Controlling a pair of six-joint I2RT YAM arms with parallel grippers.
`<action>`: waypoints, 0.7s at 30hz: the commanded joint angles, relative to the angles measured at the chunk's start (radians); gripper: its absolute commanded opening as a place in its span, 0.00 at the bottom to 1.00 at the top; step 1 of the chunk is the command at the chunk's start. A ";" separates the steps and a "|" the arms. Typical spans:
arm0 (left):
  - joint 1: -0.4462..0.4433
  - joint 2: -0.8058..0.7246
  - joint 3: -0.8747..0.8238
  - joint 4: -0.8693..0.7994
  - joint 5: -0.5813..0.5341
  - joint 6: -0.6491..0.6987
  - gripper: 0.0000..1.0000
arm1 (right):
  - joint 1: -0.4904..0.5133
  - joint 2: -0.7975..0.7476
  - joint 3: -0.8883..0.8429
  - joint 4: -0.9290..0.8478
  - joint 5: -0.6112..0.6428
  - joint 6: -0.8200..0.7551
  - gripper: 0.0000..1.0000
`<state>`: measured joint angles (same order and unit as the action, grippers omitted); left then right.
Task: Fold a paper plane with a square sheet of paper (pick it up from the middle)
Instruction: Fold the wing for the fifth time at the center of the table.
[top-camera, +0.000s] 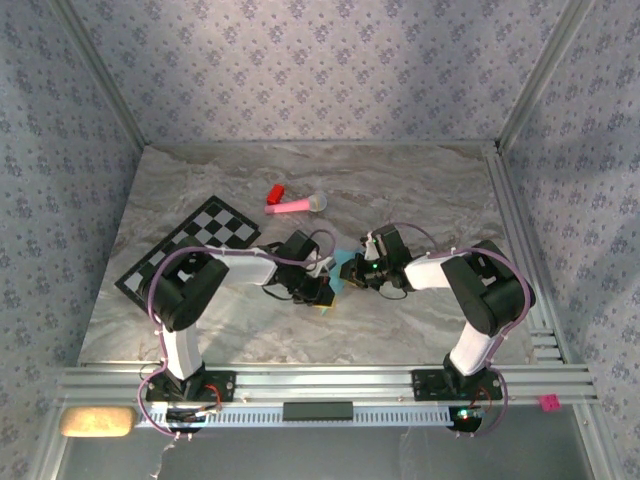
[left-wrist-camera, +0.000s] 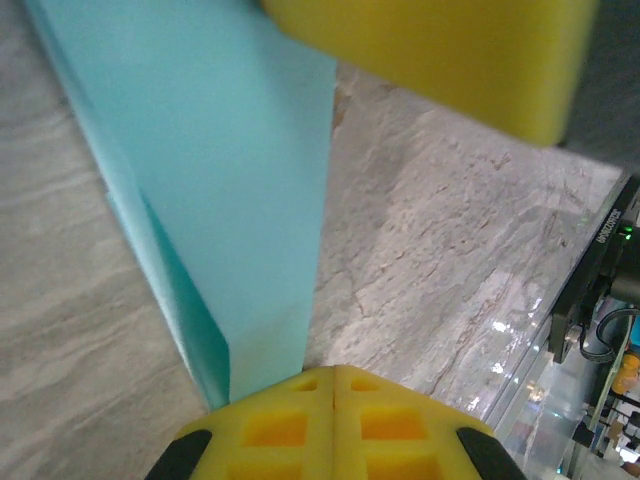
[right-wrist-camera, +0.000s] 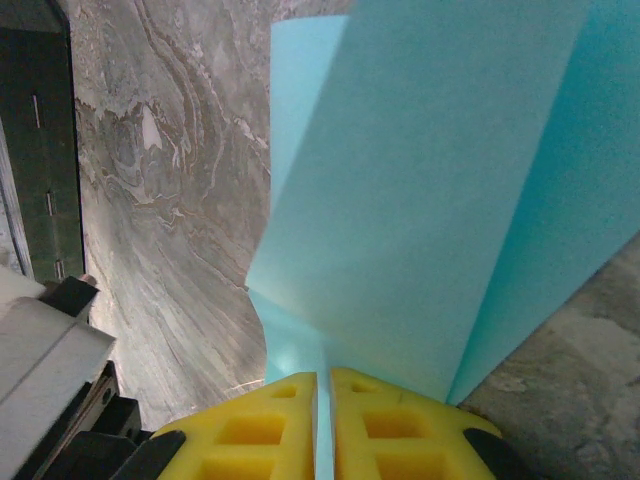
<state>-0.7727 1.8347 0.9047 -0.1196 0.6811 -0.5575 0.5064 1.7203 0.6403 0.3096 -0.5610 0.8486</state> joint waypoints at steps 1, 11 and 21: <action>-0.001 -0.003 -0.030 -0.008 -0.021 0.015 0.06 | 0.004 0.069 -0.018 -0.095 0.134 -0.013 0.13; -0.002 -0.037 -0.121 0.021 -0.021 -0.013 0.06 | 0.005 0.084 -0.014 -0.101 0.139 -0.011 0.13; -0.003 -0.102 -0.202 0.006 -0.028 -0.007 0.08 | 0.005 0.079 -0.012 -0.120 0.151 -0.016 0.13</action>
<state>-0.7727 1.7401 0.7441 -0.0036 0.6796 -0.5686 0.5064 1.7226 0.6460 0.2977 -0.5591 0.8486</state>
